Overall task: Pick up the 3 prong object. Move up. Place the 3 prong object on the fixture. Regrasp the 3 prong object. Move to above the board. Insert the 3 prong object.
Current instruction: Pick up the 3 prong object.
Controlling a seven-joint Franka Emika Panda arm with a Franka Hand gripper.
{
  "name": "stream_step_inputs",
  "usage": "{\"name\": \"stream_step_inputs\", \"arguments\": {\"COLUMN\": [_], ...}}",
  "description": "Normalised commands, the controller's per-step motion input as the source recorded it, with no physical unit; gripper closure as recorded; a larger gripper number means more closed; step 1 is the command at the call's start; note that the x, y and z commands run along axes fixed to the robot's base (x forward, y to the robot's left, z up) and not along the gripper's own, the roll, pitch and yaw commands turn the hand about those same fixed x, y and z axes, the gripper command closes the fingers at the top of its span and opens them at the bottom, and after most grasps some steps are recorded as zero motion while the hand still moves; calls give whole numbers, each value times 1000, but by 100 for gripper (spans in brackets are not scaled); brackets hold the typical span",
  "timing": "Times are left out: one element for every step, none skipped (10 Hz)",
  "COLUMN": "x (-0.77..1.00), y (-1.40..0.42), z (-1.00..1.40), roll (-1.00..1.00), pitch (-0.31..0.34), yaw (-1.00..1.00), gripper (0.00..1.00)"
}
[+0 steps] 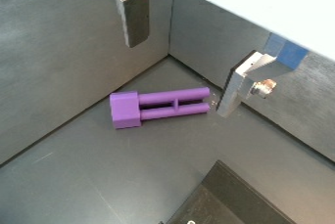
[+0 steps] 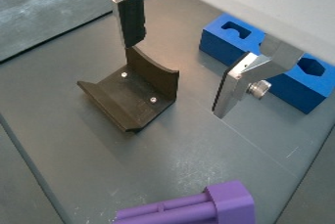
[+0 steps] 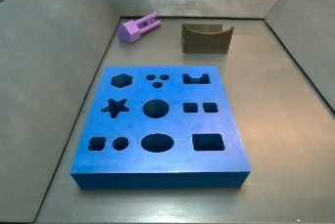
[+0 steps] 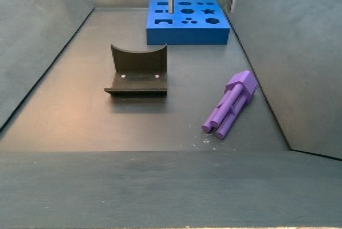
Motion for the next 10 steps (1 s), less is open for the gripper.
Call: {"name": "stream_step_inputs", "arguments": {"x": [0, -140, -480, -489, -517, -540, -511, 0, 186, 154], "y": [34, 97, 60, 91, 131, 163, 223, 457, 603, 623], "z": [-94, -391, -531, -637, -729, -766, -780, -771, -726, -771], "roll": [-126, -224, -173, -131, -123, -127, -170, -177, -200, -184], "pitch": [0, -39, 0, 0, 0, 0, 0, 0, 16, 40], "yaw": [-160, -83, -660, -686, -677, -651, -569, -386, -220, -220], "gripper": [0, 0, 0, 0, 0, 0, 0, 0, 0, 0]}}
